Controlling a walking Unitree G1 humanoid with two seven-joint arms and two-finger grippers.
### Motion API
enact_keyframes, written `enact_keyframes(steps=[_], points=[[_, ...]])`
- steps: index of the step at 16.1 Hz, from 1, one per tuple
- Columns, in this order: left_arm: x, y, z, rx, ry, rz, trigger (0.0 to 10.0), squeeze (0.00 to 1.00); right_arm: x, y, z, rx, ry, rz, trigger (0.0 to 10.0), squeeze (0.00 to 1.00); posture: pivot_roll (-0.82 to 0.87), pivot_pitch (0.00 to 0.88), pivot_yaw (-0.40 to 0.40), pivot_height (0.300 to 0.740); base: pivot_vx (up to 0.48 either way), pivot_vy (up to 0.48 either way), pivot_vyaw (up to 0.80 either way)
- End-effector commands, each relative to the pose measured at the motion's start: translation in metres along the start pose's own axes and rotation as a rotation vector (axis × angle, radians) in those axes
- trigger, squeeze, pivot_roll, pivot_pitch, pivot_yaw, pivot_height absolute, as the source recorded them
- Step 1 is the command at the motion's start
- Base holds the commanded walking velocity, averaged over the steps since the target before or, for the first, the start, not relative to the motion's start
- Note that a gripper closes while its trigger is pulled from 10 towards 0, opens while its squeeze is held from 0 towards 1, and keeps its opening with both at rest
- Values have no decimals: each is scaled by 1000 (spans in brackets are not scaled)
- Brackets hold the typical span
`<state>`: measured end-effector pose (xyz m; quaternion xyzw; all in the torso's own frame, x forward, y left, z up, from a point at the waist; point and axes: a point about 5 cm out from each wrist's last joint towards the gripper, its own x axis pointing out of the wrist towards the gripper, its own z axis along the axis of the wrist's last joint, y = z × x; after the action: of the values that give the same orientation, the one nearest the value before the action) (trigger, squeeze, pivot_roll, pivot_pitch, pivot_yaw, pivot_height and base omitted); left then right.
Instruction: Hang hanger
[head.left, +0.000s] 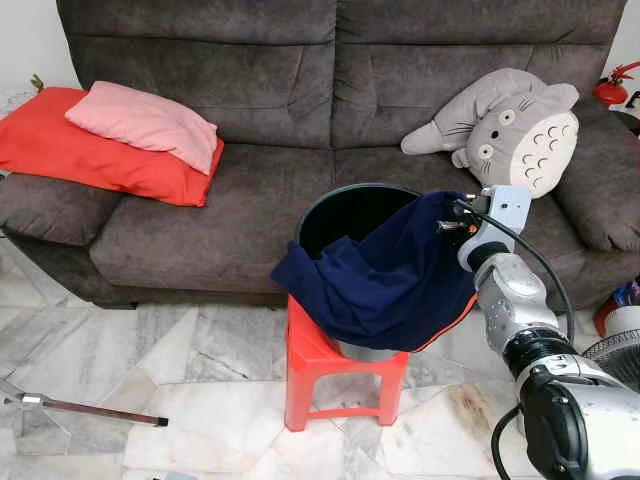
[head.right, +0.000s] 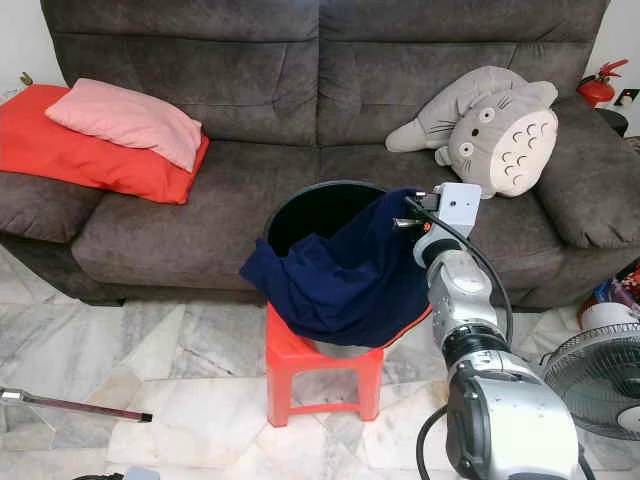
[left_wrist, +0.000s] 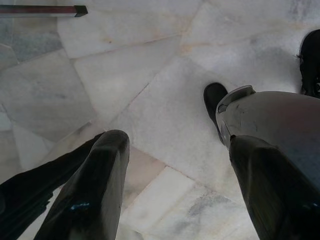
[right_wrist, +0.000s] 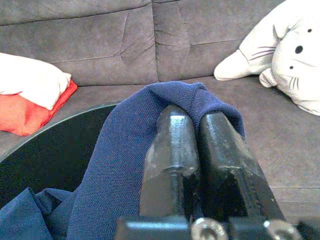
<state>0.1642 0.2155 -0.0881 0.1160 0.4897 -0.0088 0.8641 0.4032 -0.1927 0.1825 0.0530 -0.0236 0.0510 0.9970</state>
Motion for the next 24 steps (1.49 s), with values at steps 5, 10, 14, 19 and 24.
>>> enact_keyframes(steps=[5,10,14,19,24], points=[[-1,-3,-11,-8,43,-8,10000,0,-1,1,-4,3,1,2,10000,0,-54,158,16,740,0,0,0],[-1,-3,-10,-10,43,-9,10000,0,-2,2,-6,7,9,7,10000,0,-54,159,15,740,269,0,0],[-1,-3,-10,-11,41,-10,10000,0,-2,3,-7,8,14,10,10000,0,-54,159,15,740,283,0,0],[-1,-3,-10,-11,36,-17,10000,0,-4,6,-15,16,34,9,10000,0,-55,160,16,740,175,0,0],[-1,-7,-11,-5,42,-40,10000,0,-11,15,-32,64,26,27,10000,0,-60,165,19,740,0,0,0]])
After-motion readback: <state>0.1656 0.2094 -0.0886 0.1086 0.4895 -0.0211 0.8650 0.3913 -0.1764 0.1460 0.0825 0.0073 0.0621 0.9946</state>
